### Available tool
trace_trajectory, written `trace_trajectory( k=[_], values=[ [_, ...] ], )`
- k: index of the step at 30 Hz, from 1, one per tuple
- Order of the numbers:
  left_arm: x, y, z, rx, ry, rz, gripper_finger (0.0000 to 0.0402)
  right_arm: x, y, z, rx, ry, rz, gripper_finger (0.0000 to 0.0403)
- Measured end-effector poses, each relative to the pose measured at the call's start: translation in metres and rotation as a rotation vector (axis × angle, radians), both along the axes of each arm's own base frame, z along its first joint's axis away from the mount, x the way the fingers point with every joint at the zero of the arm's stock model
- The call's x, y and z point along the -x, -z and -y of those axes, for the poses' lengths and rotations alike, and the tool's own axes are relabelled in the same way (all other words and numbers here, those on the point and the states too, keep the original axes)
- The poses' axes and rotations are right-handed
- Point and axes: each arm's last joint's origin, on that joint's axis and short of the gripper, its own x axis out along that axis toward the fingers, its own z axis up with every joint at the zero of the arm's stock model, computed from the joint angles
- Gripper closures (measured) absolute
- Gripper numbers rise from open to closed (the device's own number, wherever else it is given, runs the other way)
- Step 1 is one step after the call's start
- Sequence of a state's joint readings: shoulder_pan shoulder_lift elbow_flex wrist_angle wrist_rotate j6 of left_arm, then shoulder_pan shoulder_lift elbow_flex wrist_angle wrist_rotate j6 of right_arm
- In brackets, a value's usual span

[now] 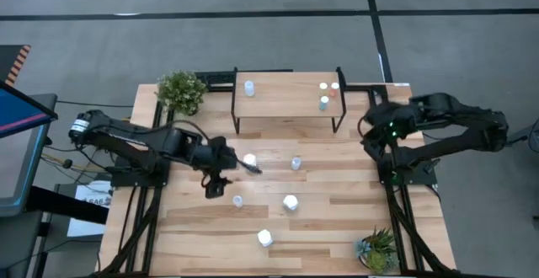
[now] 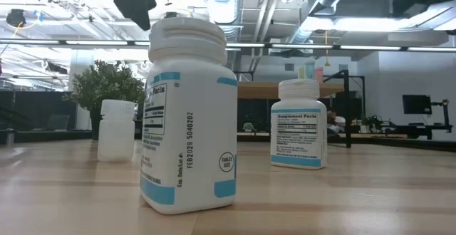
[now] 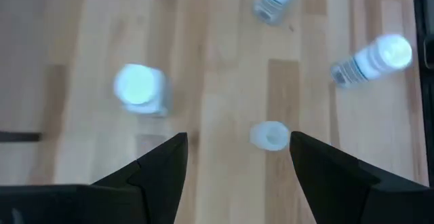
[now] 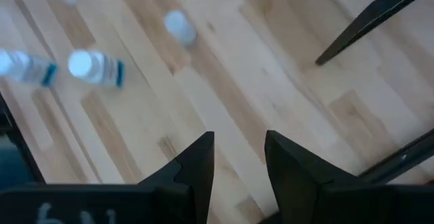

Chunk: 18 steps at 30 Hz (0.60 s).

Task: Pick and place medicine bottles onto shelf by color
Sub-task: Put the left transparent pill bottle on the shelf

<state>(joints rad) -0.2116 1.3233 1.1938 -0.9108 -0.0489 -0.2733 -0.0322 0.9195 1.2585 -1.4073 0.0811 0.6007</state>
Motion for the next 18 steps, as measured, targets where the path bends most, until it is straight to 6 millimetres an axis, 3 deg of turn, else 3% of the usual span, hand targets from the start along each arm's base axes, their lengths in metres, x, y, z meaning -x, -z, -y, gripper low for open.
trace_trajectory(
  k=[9,18],
  values=[
    [-0.016,0.033,0.031,-0.01,0.087,-0.137,0.0148,-0.002,0.025,-0.011,-0.04,-0.012,-0.071,0.0254],
    [-0.036,0.075,0.053,-0.057,0.124,-0.26,0.0128,-0.003,0.027,-0.016,-0.047,-0.036,-0.076,0.0264]
  ],
)
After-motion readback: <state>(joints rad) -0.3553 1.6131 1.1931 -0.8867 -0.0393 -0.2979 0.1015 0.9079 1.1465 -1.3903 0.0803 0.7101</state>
